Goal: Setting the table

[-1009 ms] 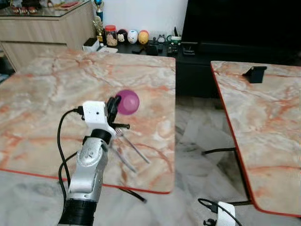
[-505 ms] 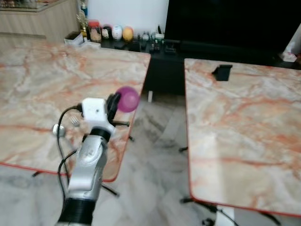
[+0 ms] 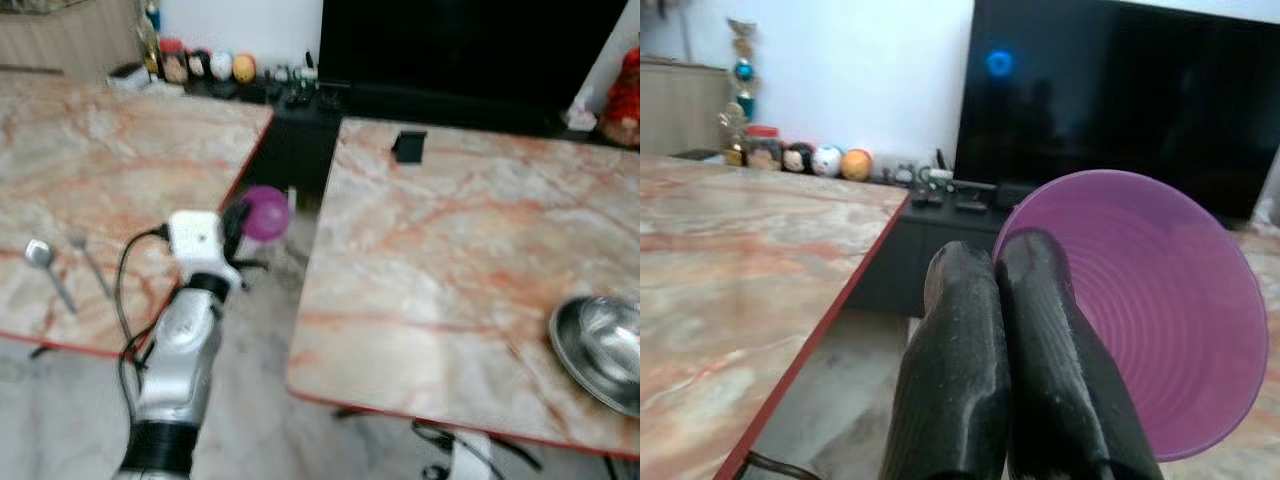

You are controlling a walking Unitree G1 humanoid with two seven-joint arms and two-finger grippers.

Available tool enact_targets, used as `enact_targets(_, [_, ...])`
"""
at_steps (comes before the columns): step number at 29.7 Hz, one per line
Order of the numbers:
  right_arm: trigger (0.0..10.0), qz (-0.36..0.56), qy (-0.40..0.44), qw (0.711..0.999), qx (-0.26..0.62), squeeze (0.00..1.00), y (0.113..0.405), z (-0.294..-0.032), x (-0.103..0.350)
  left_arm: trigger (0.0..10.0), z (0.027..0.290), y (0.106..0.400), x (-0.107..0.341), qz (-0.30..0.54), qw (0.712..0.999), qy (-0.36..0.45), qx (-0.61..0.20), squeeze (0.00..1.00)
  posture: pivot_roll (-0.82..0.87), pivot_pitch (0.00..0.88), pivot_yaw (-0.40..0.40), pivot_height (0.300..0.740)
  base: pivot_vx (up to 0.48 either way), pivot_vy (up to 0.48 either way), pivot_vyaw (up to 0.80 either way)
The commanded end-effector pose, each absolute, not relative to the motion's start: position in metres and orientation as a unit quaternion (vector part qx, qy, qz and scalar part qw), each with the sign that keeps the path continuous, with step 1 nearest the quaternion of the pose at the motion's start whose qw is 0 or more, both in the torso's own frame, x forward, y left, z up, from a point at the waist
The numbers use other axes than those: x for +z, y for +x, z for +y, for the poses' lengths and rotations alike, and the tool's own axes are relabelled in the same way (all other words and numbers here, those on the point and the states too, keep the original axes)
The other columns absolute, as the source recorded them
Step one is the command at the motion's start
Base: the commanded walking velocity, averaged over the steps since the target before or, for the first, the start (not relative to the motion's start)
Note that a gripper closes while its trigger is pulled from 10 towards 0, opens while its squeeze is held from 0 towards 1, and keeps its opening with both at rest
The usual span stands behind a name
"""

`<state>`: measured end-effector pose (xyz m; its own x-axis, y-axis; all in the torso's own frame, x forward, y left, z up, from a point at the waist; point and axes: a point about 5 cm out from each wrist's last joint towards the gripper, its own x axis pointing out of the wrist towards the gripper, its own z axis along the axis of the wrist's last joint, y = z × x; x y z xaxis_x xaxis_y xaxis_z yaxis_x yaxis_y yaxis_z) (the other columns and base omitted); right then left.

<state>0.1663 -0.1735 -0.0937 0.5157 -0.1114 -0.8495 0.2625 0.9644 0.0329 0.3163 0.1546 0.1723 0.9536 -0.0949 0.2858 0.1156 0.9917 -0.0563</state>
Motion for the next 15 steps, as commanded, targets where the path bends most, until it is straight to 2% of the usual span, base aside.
enact_targets(1, [10.0, 0.479, 0.073, 0.867, -0.12, 0.0, 0.1655, -0.1841, -0.093, 10.0, 0.1439, 0.3171, 0.1787, -0.155, 0.985, -0.038, -0.072, 0.0, 0.09, 0.0, -0.029, 0.74, 0.0, -0.48, 0.0])
enact_targets(15, [10.0, 0.479, 0.073, 0.866, -0.121, 0.0, 0.1649, -0.1845, -0.0932, 10.0, 0.1433, 0.3171, 0.176, -0.149, 0.985, -0.036, -0.078, 0.0, 0.09, 0.0, -0.029, 0.74, 0.0, -0.48, 0.0])
